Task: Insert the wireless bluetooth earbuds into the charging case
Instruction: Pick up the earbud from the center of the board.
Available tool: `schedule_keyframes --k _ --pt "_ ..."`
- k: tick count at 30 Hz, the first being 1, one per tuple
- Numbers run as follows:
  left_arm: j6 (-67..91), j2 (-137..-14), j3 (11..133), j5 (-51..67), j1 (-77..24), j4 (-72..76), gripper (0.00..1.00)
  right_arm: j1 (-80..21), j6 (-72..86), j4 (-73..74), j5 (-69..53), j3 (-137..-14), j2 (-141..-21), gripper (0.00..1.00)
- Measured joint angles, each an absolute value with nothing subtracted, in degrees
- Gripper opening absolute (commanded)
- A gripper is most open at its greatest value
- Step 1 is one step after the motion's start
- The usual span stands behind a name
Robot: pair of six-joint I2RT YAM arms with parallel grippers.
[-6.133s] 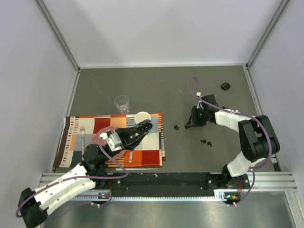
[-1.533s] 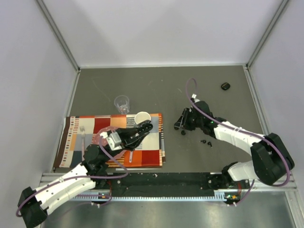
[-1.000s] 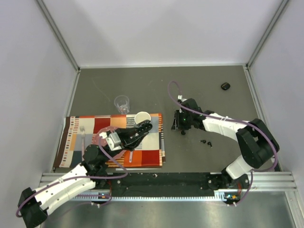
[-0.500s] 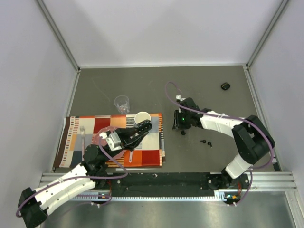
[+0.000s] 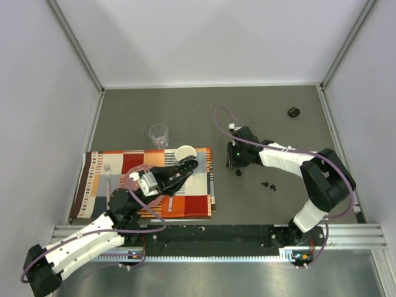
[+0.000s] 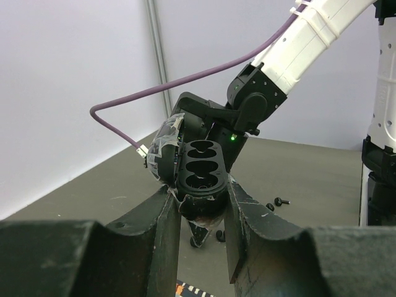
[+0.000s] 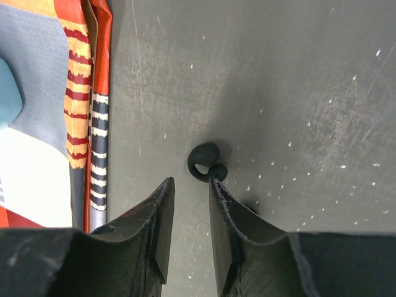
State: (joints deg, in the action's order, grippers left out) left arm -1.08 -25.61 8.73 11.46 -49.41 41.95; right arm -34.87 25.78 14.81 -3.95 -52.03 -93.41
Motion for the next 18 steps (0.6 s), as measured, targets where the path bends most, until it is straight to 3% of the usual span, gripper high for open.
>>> schedule_keyframes --k 18 --pt "-1.08 -25.61 8.71 11.05 -49.41 41.93 0.0 -34.89 24.18 16.58 -2.79 -54.61 -95.11 0.28"
